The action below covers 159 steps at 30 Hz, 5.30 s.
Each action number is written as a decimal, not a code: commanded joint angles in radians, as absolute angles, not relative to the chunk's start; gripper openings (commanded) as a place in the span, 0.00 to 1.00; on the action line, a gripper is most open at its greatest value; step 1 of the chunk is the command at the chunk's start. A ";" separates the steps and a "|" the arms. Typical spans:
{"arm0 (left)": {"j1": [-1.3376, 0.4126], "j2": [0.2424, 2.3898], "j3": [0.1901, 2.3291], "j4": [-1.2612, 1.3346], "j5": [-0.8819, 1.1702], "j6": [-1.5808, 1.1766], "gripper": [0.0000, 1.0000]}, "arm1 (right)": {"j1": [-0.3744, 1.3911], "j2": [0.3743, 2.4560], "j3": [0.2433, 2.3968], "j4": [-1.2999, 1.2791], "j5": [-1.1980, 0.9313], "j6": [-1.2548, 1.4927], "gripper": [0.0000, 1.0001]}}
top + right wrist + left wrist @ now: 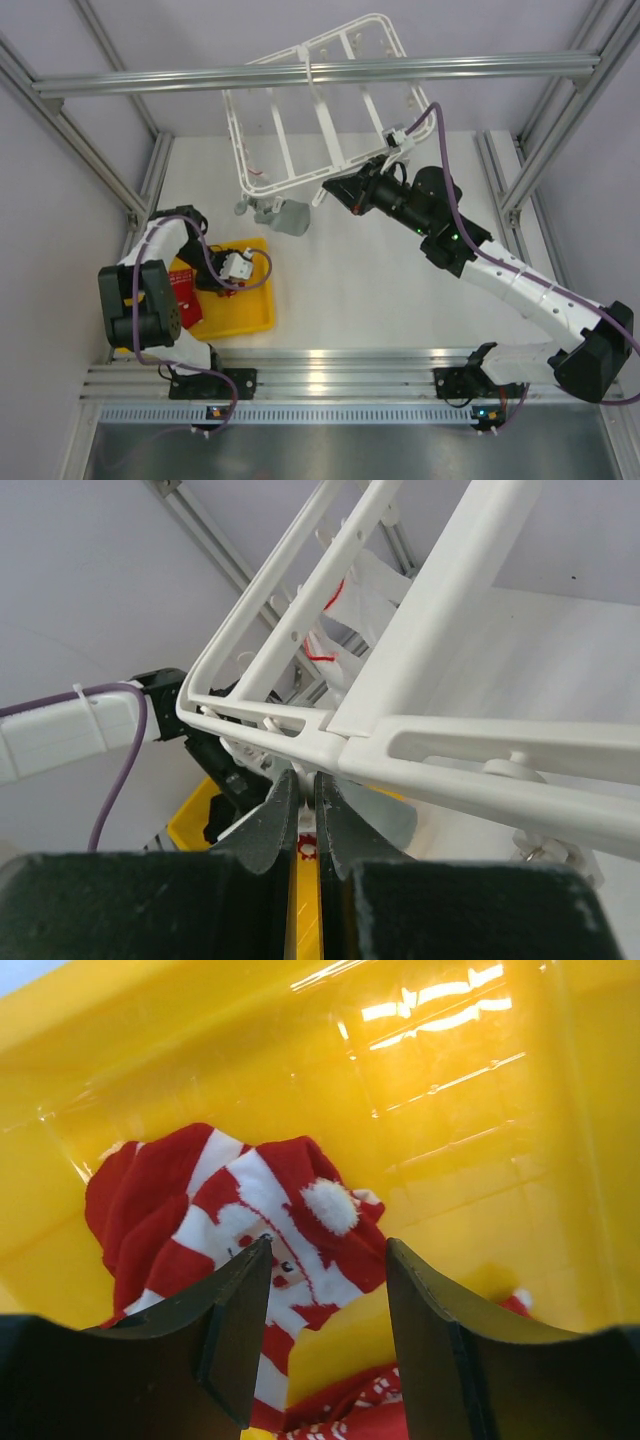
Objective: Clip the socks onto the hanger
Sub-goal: Pick up the sock from the bin, then clamp the sock onto the hanger.
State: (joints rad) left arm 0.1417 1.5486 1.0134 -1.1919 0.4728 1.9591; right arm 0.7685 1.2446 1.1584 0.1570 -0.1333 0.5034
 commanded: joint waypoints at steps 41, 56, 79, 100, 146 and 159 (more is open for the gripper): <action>0.094 0.993 1.075 -1.505 1.110 1.905 0.00 | 0.732 1.264 1.195 0.183 -0.153 0.523 0.00; -0.373 0.836 1.010 -0.384 1.035 0.243 0.00 | 0.726 1.302 1.238 0.201 -0.140 0.568 0.00; -0.773 0.879 0.893 -0.084 -0.133 -0.101 0.00 | 0.715 1.266 1.238 0.127 -0.049 0.626 0.00; -0.773 0.945 0.951 -0.048 -0.120 -0.201 0.00 | 0.730 1.281 1.209 0.158 -0.078 0.621 0.00; -0.773 0.977 1.009 0.018 -0.121 -0.245 0.00 | 0.796 1.304 1.212 0.164 -0.054 0.537 0.15; -0.772 0.962 1.014 0.006 -0.140 -0.226 0.00 | 0.798 1.269 1.201 0.172 -0.075 0.506 0.64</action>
State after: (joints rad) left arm -0.7685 0.9817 0.9668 -0.0517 -0.1253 -0.2333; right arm 0.7856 1.3033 1.1858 0.1257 -0.0593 0.5285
